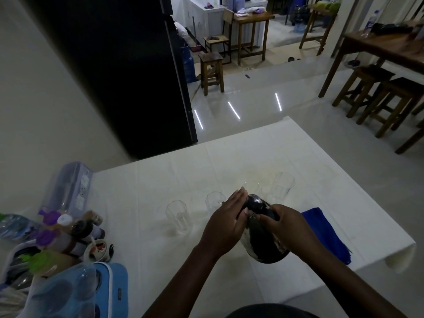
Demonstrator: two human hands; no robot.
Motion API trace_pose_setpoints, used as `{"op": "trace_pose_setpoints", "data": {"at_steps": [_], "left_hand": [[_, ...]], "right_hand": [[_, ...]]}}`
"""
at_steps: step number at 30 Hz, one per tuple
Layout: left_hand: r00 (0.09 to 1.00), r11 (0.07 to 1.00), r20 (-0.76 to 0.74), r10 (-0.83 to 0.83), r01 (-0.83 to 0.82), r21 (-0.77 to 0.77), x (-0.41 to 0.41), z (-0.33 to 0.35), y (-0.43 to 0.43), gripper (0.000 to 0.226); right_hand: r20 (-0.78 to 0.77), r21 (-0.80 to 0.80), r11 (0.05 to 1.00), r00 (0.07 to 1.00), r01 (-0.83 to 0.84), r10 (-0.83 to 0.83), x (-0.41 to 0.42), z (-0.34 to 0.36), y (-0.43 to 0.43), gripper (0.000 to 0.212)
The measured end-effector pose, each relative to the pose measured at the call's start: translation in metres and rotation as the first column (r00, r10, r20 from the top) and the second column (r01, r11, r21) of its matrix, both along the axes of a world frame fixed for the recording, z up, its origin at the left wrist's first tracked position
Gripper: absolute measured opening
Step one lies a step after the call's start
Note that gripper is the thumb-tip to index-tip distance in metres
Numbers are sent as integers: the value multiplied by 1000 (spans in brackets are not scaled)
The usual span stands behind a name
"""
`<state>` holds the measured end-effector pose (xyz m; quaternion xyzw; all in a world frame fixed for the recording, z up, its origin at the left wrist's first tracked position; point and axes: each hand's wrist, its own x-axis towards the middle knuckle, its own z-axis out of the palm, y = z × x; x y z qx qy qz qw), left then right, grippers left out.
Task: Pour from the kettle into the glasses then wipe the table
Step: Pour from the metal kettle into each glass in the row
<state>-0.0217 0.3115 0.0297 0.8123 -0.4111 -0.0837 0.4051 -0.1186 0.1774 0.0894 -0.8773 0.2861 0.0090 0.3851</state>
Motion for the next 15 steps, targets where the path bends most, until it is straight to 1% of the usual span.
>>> {"op": "trace_pose_setpoints", "data": {"at_steps": [6, 10, 15], "left_hand": [[1000, 1000, -5, 4, -4, 0, -1, 0, 0, 46], [1000, 1000, -1, 6, -6, 3, -2, 0, 0, 46], [999, 999, 45, -19, 17, 43, -2, 1, 1, 47]], "right_hand": [[-23, 2, 1000, 1000, 7, -7, 0, -3, -1, 31], [-18, 32, 999, 1000, 13, -12, -2, -7, -2, 29], [3, 103, 994, 1000, 21, -22, -7, -11, -1, 18]]}}
